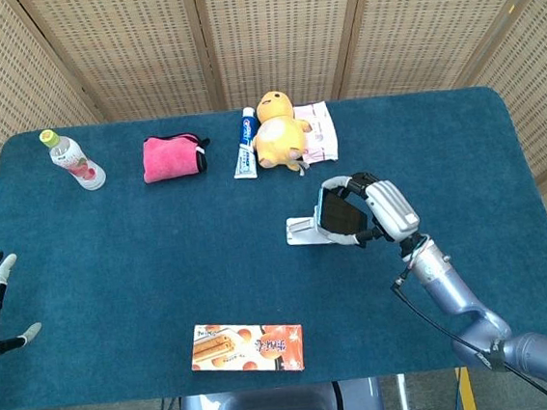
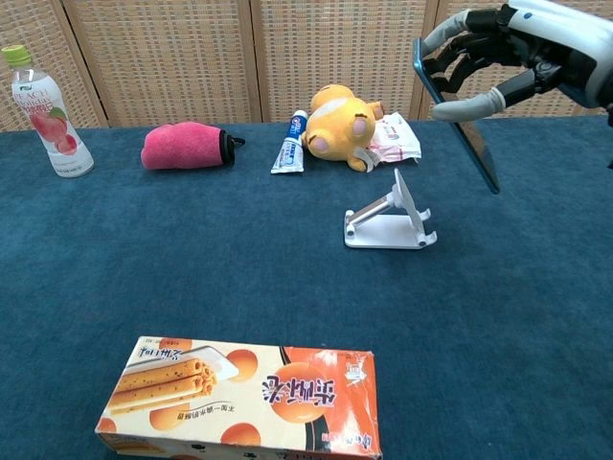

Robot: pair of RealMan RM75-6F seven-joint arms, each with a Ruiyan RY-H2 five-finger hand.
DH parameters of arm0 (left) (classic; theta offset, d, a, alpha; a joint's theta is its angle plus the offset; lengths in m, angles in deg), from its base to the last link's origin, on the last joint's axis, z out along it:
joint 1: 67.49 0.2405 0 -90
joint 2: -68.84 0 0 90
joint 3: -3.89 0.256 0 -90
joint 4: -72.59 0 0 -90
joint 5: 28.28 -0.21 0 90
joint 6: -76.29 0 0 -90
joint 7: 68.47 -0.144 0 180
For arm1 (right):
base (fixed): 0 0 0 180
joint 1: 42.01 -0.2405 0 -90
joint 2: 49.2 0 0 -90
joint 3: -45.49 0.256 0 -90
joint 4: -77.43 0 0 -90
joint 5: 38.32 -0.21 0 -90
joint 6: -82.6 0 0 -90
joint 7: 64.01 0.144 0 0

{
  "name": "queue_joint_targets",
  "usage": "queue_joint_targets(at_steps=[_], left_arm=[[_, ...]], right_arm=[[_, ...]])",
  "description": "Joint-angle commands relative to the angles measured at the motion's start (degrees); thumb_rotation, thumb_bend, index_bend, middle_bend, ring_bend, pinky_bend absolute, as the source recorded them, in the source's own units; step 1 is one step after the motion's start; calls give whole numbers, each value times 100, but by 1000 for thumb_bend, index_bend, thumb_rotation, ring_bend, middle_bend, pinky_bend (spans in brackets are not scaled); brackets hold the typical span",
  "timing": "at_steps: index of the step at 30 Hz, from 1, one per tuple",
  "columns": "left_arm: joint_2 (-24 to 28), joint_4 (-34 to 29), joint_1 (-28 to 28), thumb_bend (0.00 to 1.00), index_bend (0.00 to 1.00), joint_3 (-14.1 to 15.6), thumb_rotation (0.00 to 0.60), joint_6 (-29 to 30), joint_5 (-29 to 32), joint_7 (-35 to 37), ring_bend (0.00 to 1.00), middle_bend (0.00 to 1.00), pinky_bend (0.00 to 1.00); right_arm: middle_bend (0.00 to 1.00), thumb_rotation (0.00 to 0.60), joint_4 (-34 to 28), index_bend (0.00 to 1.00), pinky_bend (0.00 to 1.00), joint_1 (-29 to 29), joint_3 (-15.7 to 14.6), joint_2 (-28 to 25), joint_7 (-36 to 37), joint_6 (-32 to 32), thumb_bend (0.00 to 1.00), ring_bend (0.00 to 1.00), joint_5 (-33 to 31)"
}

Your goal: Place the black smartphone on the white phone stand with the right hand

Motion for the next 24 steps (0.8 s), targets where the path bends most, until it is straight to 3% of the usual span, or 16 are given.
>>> queue_joint_targets(at_steps=[1,11,24], left_arm=[[0,11,-42,0,0,-42,600,-86,110,-8,0,0,0],[10,68,-148,0,0,-151,600,-313,433,21,0,0,0],[0,90,-205,0,0,-175,600,-409,567,-2,0,0,0]], right_arm=[[558,600,787,431,240,-393,102,527,466,258,517,482,-16],[558,600,1763,432,240,-909,87,1154,1024,707,534,482,-104],[558,600,2425,433,240,-1061,92,1459,1699,657,543,482,-181]])
